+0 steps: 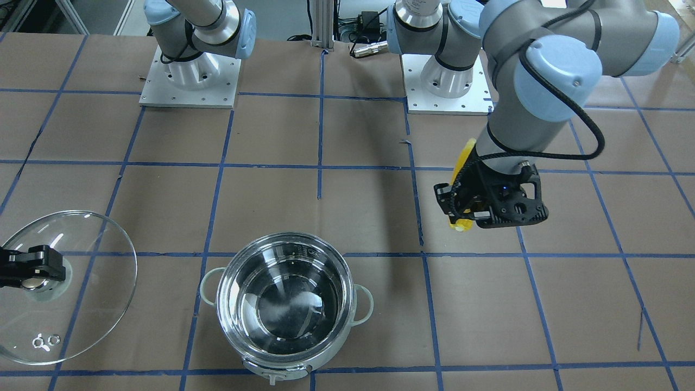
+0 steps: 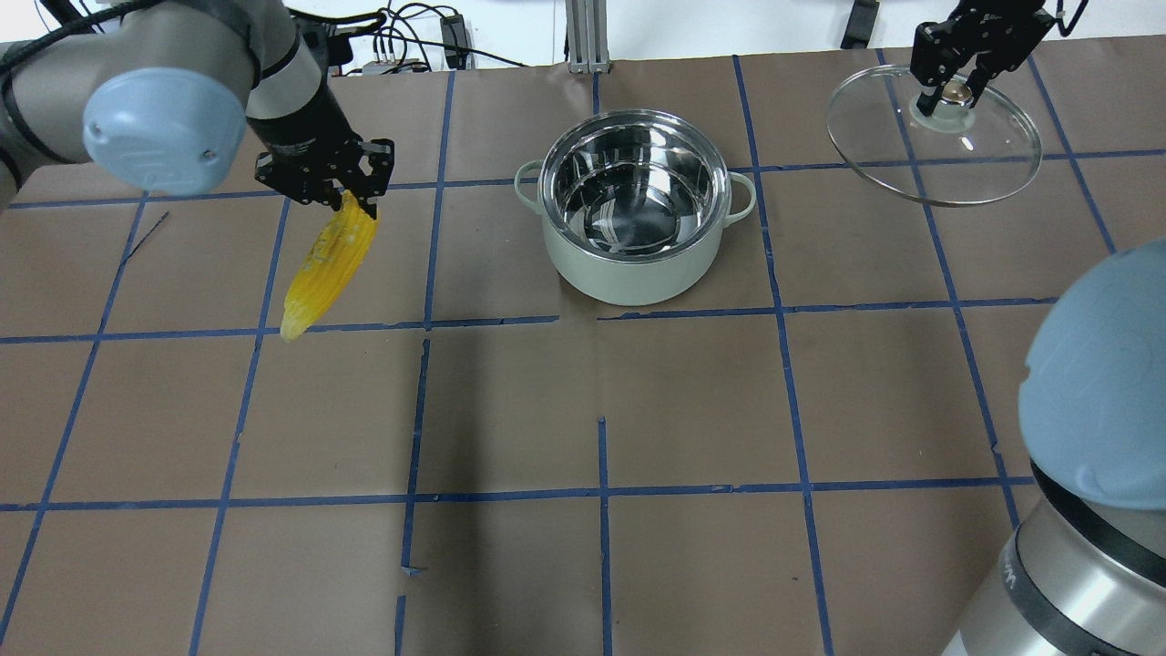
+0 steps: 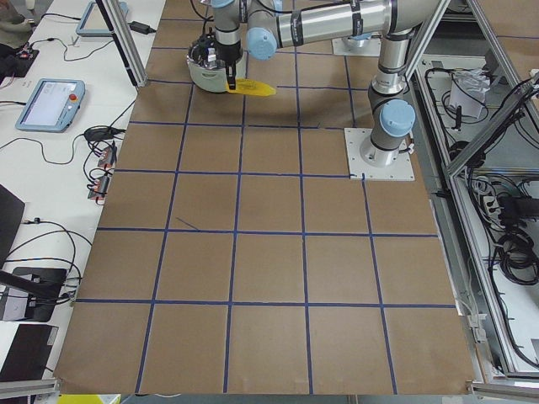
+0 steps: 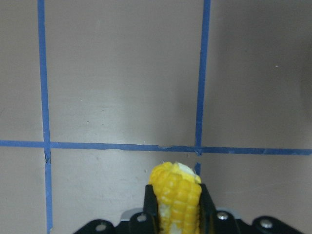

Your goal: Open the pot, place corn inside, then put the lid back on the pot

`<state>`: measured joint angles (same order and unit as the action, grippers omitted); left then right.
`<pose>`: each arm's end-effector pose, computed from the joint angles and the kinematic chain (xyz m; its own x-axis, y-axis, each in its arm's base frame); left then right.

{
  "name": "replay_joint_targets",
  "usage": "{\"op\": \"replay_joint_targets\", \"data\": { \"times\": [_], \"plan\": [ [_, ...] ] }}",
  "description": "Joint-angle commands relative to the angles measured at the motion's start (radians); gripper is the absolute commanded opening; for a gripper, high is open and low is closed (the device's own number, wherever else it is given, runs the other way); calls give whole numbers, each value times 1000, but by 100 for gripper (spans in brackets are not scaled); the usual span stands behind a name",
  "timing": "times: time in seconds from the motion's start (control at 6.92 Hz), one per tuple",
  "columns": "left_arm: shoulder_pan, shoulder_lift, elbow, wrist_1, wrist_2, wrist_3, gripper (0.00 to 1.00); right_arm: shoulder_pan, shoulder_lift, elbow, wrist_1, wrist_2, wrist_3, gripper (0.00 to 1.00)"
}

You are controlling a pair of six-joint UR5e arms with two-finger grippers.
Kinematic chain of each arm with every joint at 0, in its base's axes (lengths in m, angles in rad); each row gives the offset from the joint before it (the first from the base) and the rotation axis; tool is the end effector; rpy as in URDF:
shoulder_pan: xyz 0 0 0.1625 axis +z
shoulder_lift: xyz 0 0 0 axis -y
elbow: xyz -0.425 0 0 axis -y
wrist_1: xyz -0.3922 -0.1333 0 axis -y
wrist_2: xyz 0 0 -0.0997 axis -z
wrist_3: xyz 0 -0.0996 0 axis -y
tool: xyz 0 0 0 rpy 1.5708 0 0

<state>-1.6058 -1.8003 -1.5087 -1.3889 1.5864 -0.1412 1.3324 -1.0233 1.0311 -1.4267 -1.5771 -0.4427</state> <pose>-0.1521 -0.5796 0.4129 -0.9943 -0.1062 -0.0134 -0.1060 0.9942 -0.0165 -0.0357 -0.7085 0.4088 -0.9782 -0.1989 -0.0592 -0.2054 0.9687 0.1394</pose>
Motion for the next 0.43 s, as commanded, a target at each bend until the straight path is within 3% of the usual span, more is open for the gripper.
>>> {"op": "replay_joint_targets", "data": {
  "times": [0.0,0.29],
  "plan": [
    [-152,-135,199,-54,0,-240,1,-19,-42,50,2,-18,-25,17],
    [-230,-282,371,-55,-8,-369,1,-30,-133,195,-47,-30,-41,15]
  ]
}}
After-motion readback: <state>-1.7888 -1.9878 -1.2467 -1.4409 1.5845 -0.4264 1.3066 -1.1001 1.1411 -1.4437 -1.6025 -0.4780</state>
